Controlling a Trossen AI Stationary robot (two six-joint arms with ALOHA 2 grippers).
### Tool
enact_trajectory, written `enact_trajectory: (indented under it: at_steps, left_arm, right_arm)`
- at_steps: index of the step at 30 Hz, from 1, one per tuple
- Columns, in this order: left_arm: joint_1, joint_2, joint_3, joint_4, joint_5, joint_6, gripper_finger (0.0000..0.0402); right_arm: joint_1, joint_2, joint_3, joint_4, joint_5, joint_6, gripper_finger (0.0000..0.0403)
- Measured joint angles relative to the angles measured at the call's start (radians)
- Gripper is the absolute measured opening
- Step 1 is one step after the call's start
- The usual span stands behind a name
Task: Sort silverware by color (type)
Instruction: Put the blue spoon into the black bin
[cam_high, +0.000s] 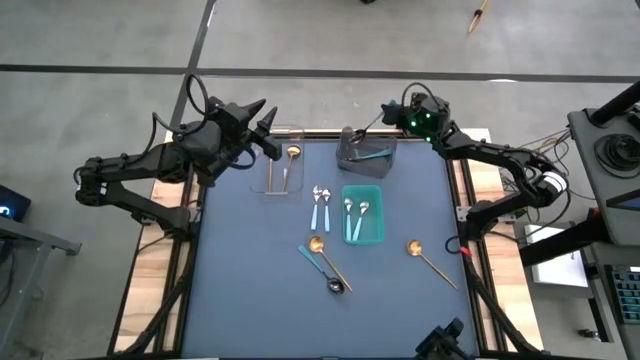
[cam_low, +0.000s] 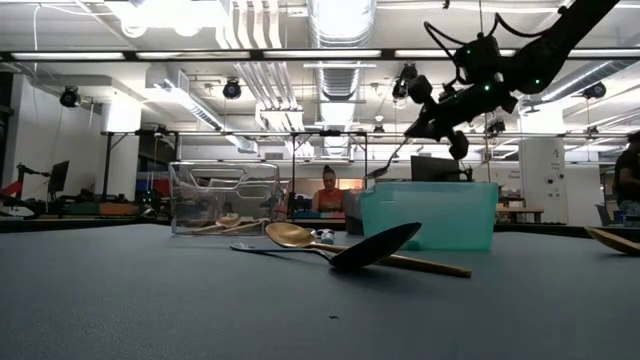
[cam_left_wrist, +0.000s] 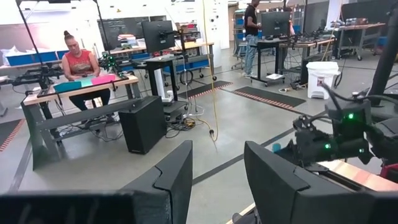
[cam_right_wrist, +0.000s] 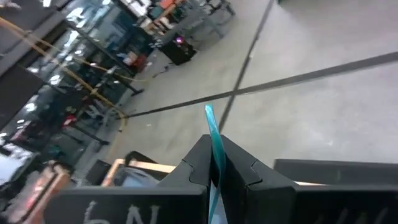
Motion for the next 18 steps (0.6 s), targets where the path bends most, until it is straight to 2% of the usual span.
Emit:
enact_trajectory:
  at_steps: [18]
  left_arm:
    - [0.000,0.000,0.000,0.000,-0.001,-0.008,0.0127]
  right_arm:
    - [0.120,0.030,-0.003,-0.008,0.183,-0.098,0.0008]
